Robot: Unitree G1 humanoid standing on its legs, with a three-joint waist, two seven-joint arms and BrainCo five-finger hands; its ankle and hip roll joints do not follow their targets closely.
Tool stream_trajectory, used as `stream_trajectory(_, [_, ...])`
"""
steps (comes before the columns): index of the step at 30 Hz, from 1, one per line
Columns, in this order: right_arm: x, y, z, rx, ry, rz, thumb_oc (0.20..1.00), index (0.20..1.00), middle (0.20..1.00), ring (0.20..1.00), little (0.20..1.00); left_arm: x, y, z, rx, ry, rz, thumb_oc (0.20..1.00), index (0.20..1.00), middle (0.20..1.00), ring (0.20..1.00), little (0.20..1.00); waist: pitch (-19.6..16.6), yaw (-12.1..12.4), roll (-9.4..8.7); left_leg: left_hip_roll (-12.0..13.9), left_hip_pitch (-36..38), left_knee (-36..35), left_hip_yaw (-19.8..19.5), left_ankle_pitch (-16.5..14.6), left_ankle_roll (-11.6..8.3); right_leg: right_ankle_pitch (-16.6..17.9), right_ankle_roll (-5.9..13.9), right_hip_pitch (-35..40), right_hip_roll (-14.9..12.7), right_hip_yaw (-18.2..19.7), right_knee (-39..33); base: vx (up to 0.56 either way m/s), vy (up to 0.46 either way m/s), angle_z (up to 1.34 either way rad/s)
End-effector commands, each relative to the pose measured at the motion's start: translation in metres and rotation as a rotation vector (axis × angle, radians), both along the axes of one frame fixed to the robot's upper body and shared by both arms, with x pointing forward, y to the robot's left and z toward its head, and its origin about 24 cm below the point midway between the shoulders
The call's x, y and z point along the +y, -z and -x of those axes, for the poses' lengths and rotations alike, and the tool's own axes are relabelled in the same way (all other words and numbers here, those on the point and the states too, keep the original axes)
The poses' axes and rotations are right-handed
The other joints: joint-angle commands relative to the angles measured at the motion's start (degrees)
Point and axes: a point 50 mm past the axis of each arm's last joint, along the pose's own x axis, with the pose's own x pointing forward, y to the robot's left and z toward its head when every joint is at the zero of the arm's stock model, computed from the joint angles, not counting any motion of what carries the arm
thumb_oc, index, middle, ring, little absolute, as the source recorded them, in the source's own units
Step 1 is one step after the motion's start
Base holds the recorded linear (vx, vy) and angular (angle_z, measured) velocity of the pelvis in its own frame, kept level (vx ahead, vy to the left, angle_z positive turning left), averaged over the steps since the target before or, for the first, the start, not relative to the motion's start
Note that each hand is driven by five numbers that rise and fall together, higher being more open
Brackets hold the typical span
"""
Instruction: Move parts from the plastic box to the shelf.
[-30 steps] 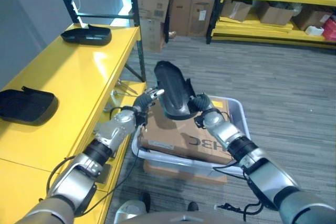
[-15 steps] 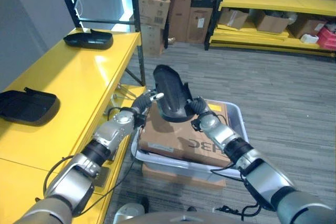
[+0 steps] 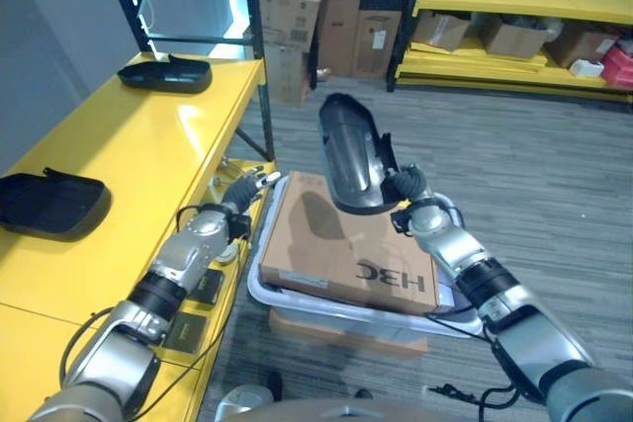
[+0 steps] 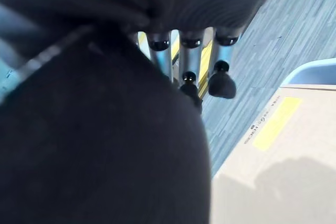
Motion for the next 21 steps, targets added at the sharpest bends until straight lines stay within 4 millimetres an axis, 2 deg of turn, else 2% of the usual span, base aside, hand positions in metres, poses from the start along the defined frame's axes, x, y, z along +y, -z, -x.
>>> stream_trajectory(1, [0.012,-0.033,-0.013,-0.163,-0.049,-0.068,0.2,0.2,0.2,0.2,0.2,-0.019,-0.01,-0.012,-0.044,0.065,0.016,1.0,1.0,1.0,1.0,1.0,-3.0,1.9,-0.31,0.0,-0.5,4.4,0.6,-6.7,-0.33,-3.4,3.63,-1.5,-0.4,-3.0,3.2,0.0,0.0,0.0])
stream_trajectory(11, [0.046,-0.023,-0.017,-0.105,-0.114,-0.085,0.2,0.2,0.2,0.2,0.2,-0.065,-0.012,-0.007,-0.026,0.173,0.062,1.0,1.0,1.0,1.0,1.0,-3.5,1.9,-0.39,-0.1,-0.5,4.1,0.7,-6.8,-0.24,-3.6,3.53,-1.5,-0.4,-2.8,3.1,0.0,0.0,0.0])
stream_trajectory(21, [0.068,-0.016,-0.017,-0.05,-0.182,-0.064,0.2,0.2,0.2,0.2,0.2,-0.082,-0.01,-0.002,-0.019,0.225,0.08,1.0,1.0,1.0,1.0,1.0,-3.9,2.2,-0.43,-0.2,-0.4,4.1,0.6,-7.0,-0.25,-3.8,3.48,-1.5,-0.4,-2.7,3.1,0.0,0.0,0.0])
